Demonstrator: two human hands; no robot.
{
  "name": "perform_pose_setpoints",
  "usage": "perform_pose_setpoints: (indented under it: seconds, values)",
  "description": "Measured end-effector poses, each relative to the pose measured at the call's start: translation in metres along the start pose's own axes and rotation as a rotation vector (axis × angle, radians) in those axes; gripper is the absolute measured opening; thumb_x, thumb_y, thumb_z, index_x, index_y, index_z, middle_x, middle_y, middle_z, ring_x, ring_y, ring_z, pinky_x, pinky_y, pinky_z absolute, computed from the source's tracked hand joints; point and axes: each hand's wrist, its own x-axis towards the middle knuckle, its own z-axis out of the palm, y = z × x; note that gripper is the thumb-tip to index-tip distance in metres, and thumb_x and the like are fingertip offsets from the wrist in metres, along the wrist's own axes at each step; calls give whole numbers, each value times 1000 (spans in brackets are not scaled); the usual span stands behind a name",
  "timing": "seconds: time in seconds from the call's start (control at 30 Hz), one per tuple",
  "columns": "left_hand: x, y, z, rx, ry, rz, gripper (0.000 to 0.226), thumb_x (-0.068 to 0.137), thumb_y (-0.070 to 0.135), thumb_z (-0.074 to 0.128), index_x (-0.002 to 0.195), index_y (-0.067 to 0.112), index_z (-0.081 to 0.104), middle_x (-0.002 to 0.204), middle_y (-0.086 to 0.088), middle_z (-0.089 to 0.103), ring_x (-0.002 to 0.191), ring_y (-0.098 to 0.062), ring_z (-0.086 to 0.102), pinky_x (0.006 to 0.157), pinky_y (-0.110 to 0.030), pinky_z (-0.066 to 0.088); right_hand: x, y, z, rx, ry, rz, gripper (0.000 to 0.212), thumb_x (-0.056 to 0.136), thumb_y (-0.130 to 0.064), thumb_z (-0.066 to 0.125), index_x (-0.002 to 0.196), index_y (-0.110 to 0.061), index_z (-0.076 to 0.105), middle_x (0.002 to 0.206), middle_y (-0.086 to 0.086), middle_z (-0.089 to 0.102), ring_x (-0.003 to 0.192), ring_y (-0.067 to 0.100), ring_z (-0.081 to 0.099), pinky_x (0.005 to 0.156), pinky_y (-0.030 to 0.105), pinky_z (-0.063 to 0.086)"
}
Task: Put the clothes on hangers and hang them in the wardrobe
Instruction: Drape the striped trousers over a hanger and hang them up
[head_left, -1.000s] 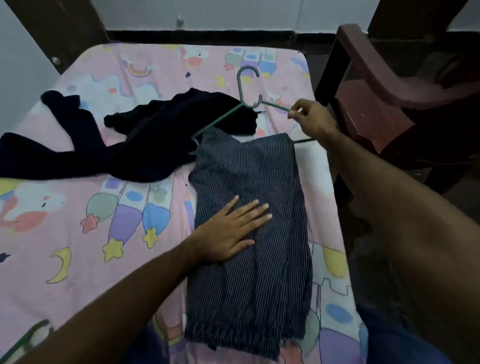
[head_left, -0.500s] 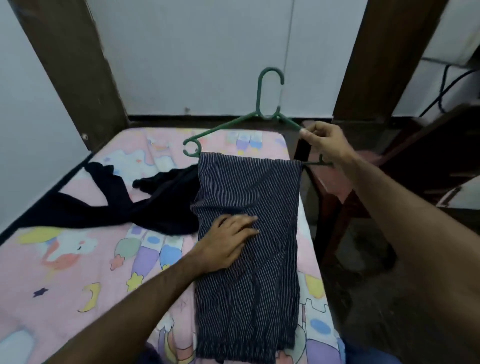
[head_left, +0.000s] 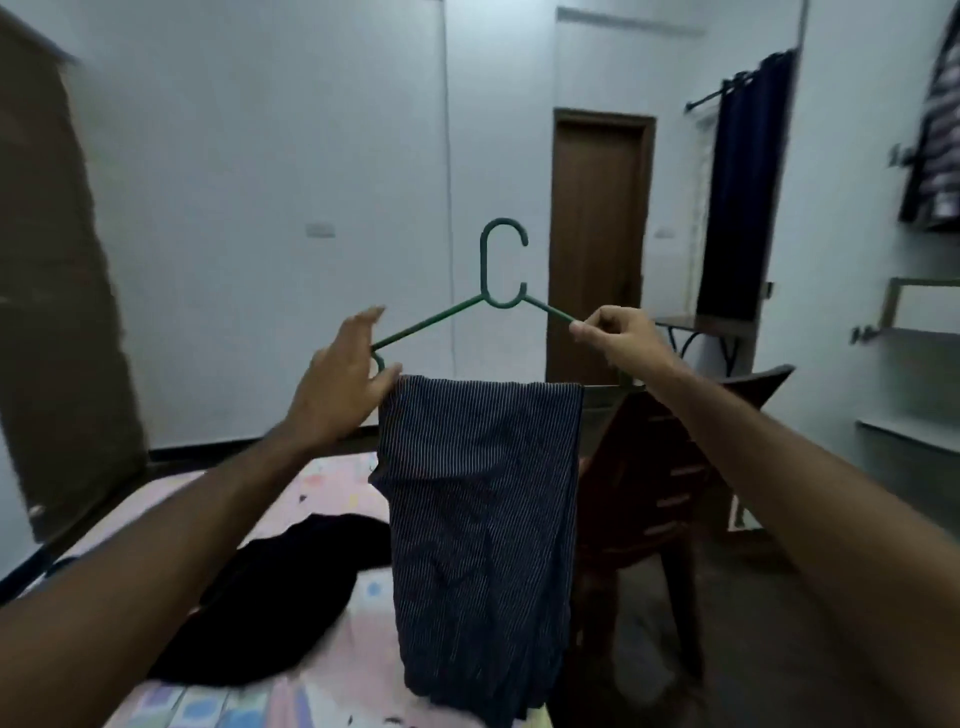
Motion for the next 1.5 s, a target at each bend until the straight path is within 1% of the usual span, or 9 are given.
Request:
perform_pose_setpoints:
  seconds: [0.1,0.27,0.5,0.7,0.9,1.07,1.27,1.37,1.5]
  values:
    - [41,25,25,-176,-171,34,6,100,24,57,105,26,61,91,6,73,84,-15,71,79,-40,57,-10,25,-48,-18,20,5,34,92,-41,72,86,-8,70,65,0,54,57,12,49,55,29,41]
    - [89,94,114,-486,-439,133,22,104,29,53,90,19,65,65,-5,68,49,-17,59,49,-21,48,-24,115,-114,-20,65,29,32,95,-35,69,86,-4,68,63,3,56,52,16,52,47,23,43]
    - [174,200,246,-627,-778,208,40,98,17,59,64,-2,54,44,5,42,37,0,37,37,-16,29,7,211,-223,46,-134,179,29,91,-32,72,86,-4,66,58,2,50,40,14,43,46,29,46]
    - [303,328,236,-797,-986,245,36,99,17,60,64,13,52,54,0,40,51,-17,35,45,-32,25,57,183,-399,82,-155,338,27,93,-23,72,90,2,65,63,10,44,46,16,39,47,25,46]
    - [440,461,222,-1015,-871,292,23,95,25,60,75,13,61,60,0,44,55,-13,38,50,-28,27,133,133,-560,-172,107,443,17,94,-16,71,93,0,66,72,9,60,59,7,55,55,18,44]
    - [537,533,221,-1125,-752,236,26,97,12,61,75,0,59,57,7,51,54,-1,43,53,-15,34,187,117,-625,-799,223,397,57,92,-24,69,142,-18,43,137,5,47,126,24,47,110,46,41]
    - [634,588,227,-1179,-618,260,31,91,38,69,75,11,68,62,-18,58,58,-35,48,60,-38,45,247,97,-649,-1070,41,204,65,91,-25,62,150,-24,35,152,-3,34,140,20,32,119,45,29]
    - [684,614,234,-1206,-548,270,27,93,26,70,72,10,67,51,3,44,50,-10,36,55,-28,30,290,97,-663,-1148,12,135,66,93,-33,61,151,-21,34,154,-1,37,145,19,30,125,44,17]
    - [736,650,268,-1234,-465,243,26,88,37,69,68,21,68,50,7,45,48,-8,37,51,-26,29,345,109,-691,-1224,92,71,49,98,-39,54,144,-27,40,142,-6,48,136,18,40,121,45,24]
